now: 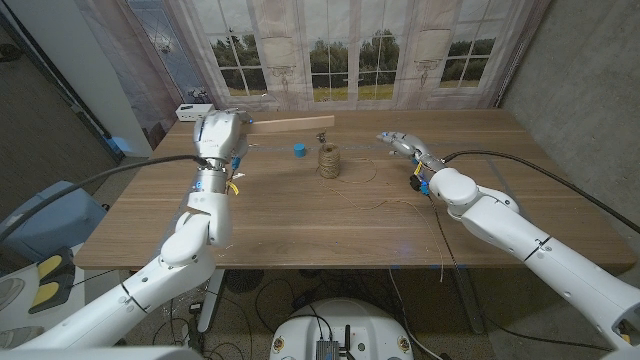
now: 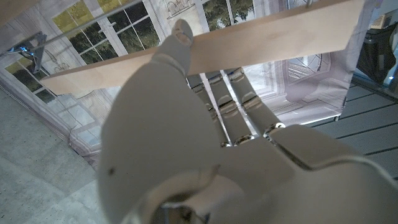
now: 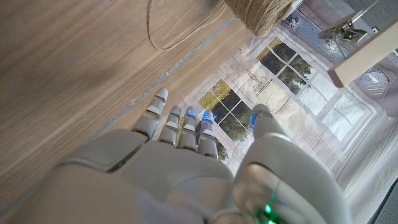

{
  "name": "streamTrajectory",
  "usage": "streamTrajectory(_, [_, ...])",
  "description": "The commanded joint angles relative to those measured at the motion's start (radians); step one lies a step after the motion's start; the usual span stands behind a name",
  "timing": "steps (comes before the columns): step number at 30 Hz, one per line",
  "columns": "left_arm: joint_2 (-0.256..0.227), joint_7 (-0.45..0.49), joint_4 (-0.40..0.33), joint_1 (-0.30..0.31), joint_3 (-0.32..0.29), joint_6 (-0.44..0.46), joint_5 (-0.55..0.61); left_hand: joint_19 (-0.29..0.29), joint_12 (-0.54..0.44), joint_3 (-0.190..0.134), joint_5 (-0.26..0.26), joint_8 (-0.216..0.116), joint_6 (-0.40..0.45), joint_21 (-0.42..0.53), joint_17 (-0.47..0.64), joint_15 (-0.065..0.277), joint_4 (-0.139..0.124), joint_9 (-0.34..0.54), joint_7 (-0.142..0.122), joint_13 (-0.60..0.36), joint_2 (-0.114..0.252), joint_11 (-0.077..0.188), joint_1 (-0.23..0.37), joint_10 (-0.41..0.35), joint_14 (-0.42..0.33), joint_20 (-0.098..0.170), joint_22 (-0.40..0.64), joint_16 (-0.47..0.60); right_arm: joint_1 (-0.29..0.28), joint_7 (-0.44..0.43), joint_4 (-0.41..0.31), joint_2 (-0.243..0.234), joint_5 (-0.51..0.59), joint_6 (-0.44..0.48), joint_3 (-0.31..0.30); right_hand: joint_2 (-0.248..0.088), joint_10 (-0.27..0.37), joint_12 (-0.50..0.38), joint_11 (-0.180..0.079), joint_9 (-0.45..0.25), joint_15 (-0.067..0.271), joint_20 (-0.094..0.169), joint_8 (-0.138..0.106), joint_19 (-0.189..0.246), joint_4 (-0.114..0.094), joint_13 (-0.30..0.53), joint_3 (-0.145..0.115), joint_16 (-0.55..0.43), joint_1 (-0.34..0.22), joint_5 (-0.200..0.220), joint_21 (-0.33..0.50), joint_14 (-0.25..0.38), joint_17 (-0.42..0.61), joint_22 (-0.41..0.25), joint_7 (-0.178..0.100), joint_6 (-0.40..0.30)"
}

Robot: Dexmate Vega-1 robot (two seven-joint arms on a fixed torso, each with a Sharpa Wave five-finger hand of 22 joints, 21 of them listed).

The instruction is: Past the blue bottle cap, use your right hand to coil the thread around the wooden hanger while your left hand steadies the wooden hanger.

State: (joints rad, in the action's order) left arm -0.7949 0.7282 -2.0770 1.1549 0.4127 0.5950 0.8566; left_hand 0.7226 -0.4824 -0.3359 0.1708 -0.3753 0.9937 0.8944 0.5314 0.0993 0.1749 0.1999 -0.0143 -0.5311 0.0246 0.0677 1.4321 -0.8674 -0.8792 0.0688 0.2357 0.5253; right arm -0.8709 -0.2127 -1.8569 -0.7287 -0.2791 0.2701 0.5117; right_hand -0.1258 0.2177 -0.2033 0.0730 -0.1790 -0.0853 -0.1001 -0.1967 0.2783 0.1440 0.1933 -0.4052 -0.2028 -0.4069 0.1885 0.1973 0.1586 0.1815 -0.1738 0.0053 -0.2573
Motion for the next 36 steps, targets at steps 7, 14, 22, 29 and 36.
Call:
streamTrajectory(7, [0.051, 0.237, 0.013, 0.074, -0.069, -0.07, -0.029, -0.009, 0.004, -0.02, 0.005, -0.006, 0.087, 0.018, 0.008, 0.091, -0.014, 0.02, 0.05, -0.007, 0.106, 0.0, 0.099, -0.008, -0.029, 0.105, -0.005, -0.005, 0.13, 0.07, -0.036, -0.001, 0.12, 0.153, 0.122, 0.001, -0.006, 0.007, -0.017, -0.004, 0.009, -0.005, 0.007, -0.017, 0.017, 0.001, -0.005, 0.007, -0.031, -0.004, -0.003, -0.011, 0.003, -0.002, -0.007, 0.01])
streamTrajectory(14, [0.053, 0.264, 0.009, 0.099, -0.091, -0.088, -0.039, -0.011, 0.007, -0.022, 0.006, -0.005, 0.087, 0.027, 0.012, 0.09, -0.014, 0.022, 0.051, -0.01, 0.105, 0.0, 0.099, -0.008, -0.031, 0.105, -0.01, -0.007, 0.181, 0.107, -0.039, 0.01, 0.182, 0.194, 0.176, 0.003, -0.015, 0.01, -0.022, -0.005, 0.015, -0.009, 0.009, -0.022, 0.02, 0.001, -0.007, 0.009, -0.04, -0.005, -0.005, -0.017, 0.003, -0.002, -0.011, 0.018])
streamTrajectory(22, [0.061, 0.283, 0.009, 0.116, -0.106, -0.101, -0.045, -0.016, 0.01, -0.025, 0.006, -0.004, 0.088, 0.037, 0.015, 0.089, -0.015, 0.022, 0.05, -0.011, 0.104, 0.0, 0.097, -0.013, -0.031, 0.106, -0.016, -0.011, 0.234, 0.158, -0.038, 0.026, 0.251, 0.218, 0.234, 0.005, -0.022, 0.012, -0.027, -0.005, 0.019, -0.01, 0.012, -0.026, 0.022, 0.002, -0.008, 0.01, -0.048, -0.006, -0.005, -0.023, 0.003, -0.002, -0.017, 0.026])
streamTrajectory(29, [0.068, 0.298, 0.008, 0.127, -0.114, -0.111, -0.047, -0.018, 0.013, -0.026, 0.006, -0.002, 0.087, 0.045, 0.018, 0.09, -0.015, 0.023, 0.05, -0.013, 0.104, 0.0, 0.096, -0.013, -0.034, 0.106, -0.02, -0.013, 0.28, 0.202, -0.039, 0.045, 0.32, 0.245, 0.288, 0.009, -0.033, 0.015, -0.032, -0.005, 0.023, -0.009, 0.014, -0.028, 0.024, 0.002, -0.008, 0.011, -0.055, -0.008, -0.005, -0.027, 0.003, -0.002, -0.021, 0.039])
streamTrajectory(36, [0.075, 0.306, 0.009, 0.132, -0.117, -0.12, -0.048, -0.022, 0.017, -0.029, 0.007, -0.001, 0.088, 0.055, 0.022, 0.09, -0.015, 0.024, 0.048, -0.017, 0.103, 0.002, 0.094, -0.014, -0.036, 0.107, -0.026, -0.016, 0.316, 0.246, -0.023, 0.061, 0.363, 0.253, 0.321, 0.012, -0.056, 0.02, -0.044, -0.006, 0.028, -0.015, 0.02, -0.028, 0.025, 0.003, -0.009, 0.011, -0.066, -0.009, -0.004, -0.031, 0.004, -0.001, -0.03, 0.065])
